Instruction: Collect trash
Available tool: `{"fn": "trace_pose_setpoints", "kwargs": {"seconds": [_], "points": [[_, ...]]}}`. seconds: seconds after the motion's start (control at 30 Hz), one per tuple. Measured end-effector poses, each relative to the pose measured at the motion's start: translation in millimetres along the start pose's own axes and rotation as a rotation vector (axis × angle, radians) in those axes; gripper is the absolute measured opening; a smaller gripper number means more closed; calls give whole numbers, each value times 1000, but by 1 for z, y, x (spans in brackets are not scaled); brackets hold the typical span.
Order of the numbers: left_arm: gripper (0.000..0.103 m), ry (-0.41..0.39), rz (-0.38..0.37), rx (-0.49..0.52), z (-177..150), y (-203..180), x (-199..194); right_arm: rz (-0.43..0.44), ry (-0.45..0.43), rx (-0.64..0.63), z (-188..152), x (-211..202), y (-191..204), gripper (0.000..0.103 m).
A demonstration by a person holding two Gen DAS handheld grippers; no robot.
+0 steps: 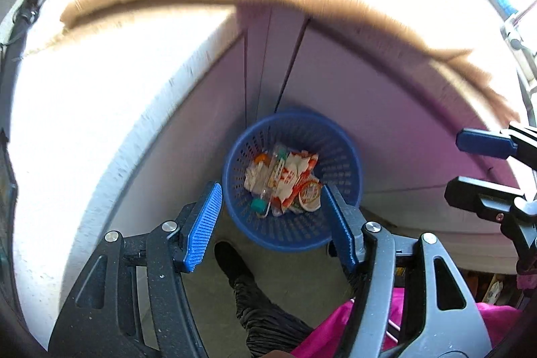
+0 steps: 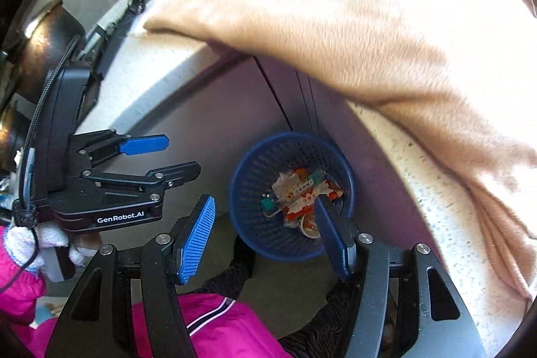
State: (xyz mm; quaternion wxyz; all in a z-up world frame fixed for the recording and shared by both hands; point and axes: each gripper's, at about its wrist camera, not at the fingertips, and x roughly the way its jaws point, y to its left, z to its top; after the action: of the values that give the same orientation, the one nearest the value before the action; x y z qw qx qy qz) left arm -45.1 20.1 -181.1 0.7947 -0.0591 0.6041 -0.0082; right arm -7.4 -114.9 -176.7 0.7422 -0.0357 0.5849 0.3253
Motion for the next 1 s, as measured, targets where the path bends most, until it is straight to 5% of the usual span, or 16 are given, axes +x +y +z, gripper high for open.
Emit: {"fn": "trace_pose_setpoints", "kwargs": {"seconds": [0.5, 1.0], "points": [[69, -229, -32, -52, 39, 2, -85, 18, -222, 11, 22, -71, 0, 64], [91, -453, -17, -39, 59, -14, -155, -12, -491, 33, 38, -127, -2, 79]]}}
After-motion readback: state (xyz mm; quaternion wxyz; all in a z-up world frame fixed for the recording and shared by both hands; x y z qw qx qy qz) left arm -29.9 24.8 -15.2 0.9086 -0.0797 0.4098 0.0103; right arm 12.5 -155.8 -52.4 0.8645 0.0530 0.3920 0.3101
